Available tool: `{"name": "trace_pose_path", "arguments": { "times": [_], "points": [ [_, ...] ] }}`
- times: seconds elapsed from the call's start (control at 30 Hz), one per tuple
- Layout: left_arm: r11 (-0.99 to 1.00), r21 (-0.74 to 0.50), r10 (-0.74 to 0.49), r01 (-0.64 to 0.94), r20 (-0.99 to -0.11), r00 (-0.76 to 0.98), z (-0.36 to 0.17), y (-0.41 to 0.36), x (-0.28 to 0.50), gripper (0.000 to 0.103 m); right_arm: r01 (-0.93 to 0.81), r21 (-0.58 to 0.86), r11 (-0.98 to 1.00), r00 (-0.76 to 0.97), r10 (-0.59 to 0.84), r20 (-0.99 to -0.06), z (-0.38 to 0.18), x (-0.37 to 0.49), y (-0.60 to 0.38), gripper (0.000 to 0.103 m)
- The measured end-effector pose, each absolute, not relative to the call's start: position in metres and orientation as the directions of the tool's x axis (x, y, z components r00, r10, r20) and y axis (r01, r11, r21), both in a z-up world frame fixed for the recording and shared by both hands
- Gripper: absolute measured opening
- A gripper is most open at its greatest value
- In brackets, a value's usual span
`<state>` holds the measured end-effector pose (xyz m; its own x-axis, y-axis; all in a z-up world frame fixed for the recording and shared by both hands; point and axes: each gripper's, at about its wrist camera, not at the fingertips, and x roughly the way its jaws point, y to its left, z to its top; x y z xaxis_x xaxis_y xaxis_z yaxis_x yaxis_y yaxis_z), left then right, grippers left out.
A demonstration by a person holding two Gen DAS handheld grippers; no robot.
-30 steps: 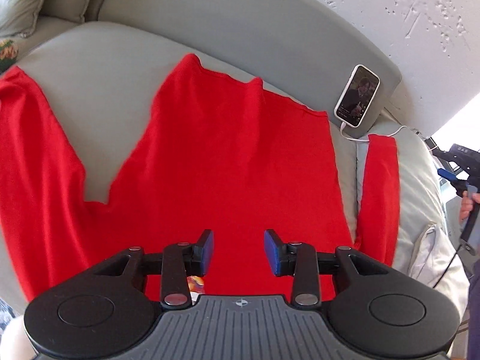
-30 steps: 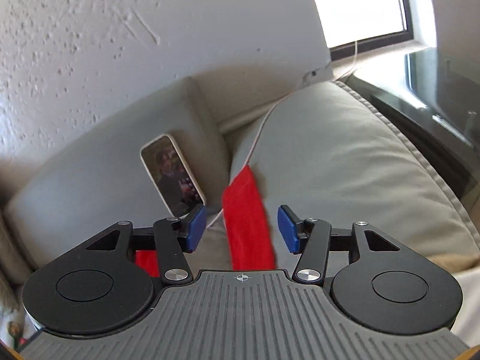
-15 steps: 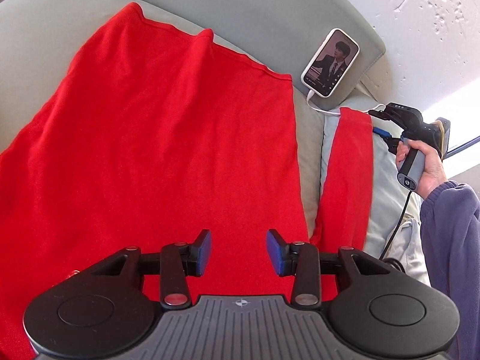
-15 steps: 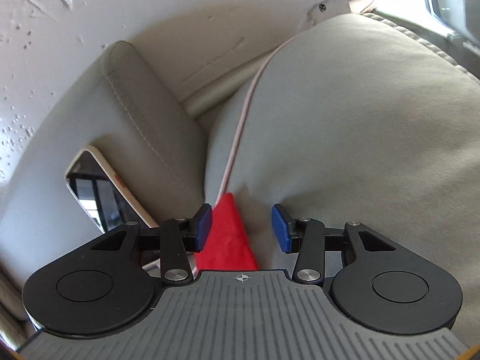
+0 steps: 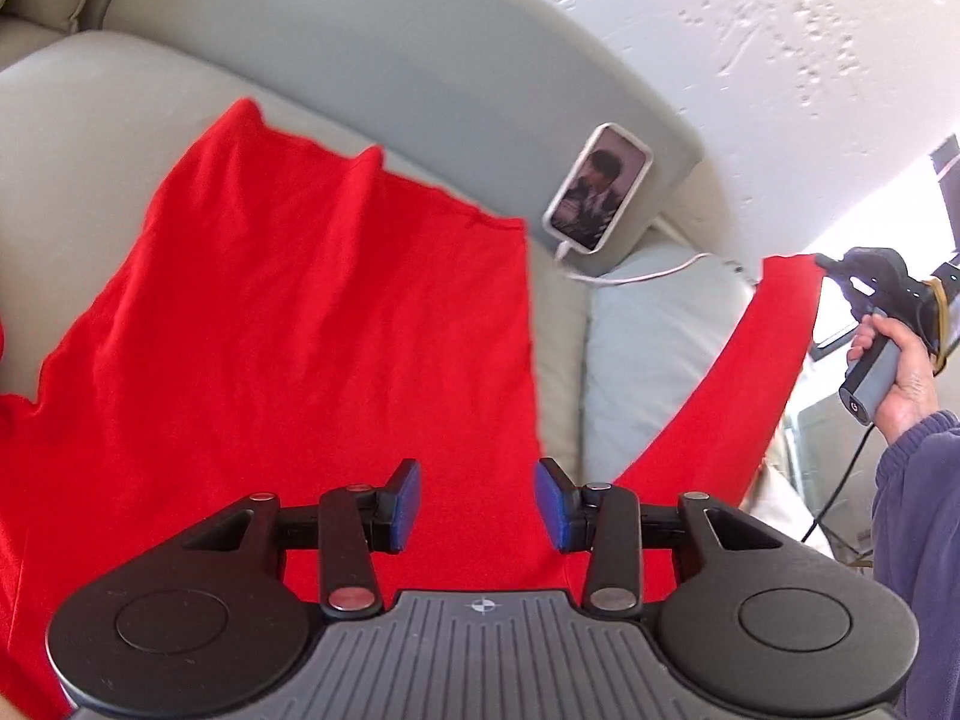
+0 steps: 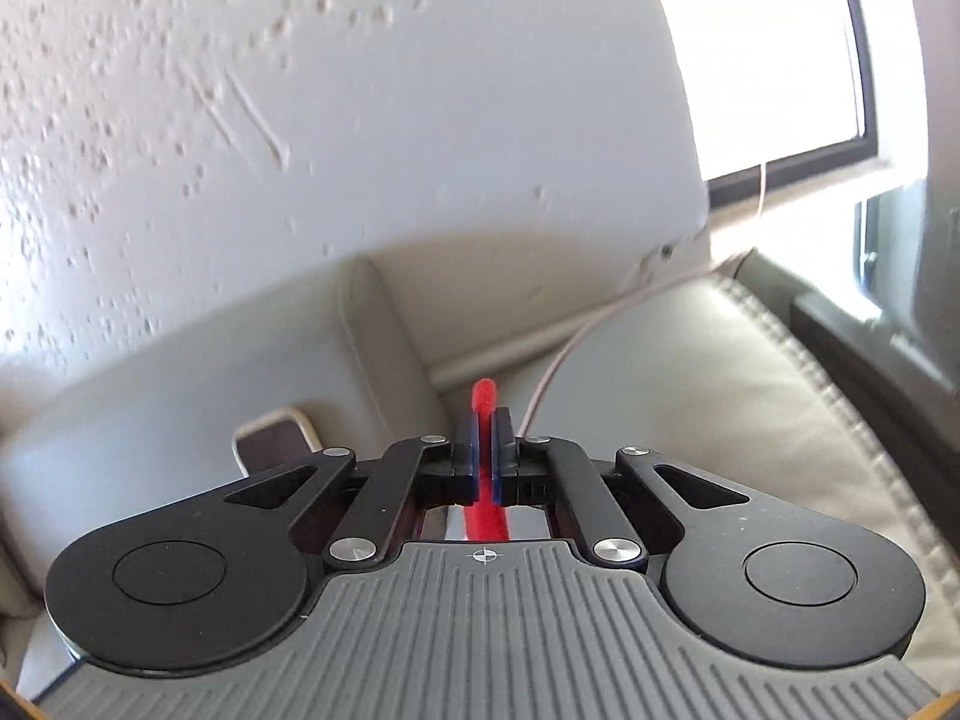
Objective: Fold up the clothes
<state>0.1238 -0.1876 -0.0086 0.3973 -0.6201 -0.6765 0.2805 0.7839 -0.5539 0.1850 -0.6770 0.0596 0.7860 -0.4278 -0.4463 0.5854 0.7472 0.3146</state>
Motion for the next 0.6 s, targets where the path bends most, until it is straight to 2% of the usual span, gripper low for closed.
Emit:
{"name": "trace_pose_path", "arguments": {
  "times": [0.13,0.3,0.4,0.5,0.6],
  "points": [
    [0.743,-0.588,-0.669,0.318,-0.639,0.380,0.005,-0.192,0.110,0.039,0.608,0.343,0.716,0.791,-0.504,-0.348,0.112,0.134,-0.680,0.003],
    [0.729,-0.592,-0.684,0.344,-0.641,0.347,0.006,-0.196,0.097,0.040,0.658,0.268,0.703,0.749,-0.578,-0.324,0.148,0.096,-0.665,0.003],
    [0.722,-0.608,-0.692,0.330,-0.653,0.309,0.000,-0.197,0.090,0.040,0.687,0.202,0.698,0.714,-0.597,-0.366,0.135,0.096,-0.673,0.003],
    [0.719,-0.621,-0.693,0.312,-0.674,0.257,-0.010,-0.202,0.086,0.041,0.722,0.207,0.660,0.674,-0.603,-0.427,0.102,0.101,-0.694,0.003],
    [0.721,-0.627,-0.687,0.295,-0.703,0.186,-0.025,-0.208,0.082,0.042,0.803,0.187,0.565,0.567,-0.631,-0.529,0.060,0.100,-0.717,0.015]
  ]
}}
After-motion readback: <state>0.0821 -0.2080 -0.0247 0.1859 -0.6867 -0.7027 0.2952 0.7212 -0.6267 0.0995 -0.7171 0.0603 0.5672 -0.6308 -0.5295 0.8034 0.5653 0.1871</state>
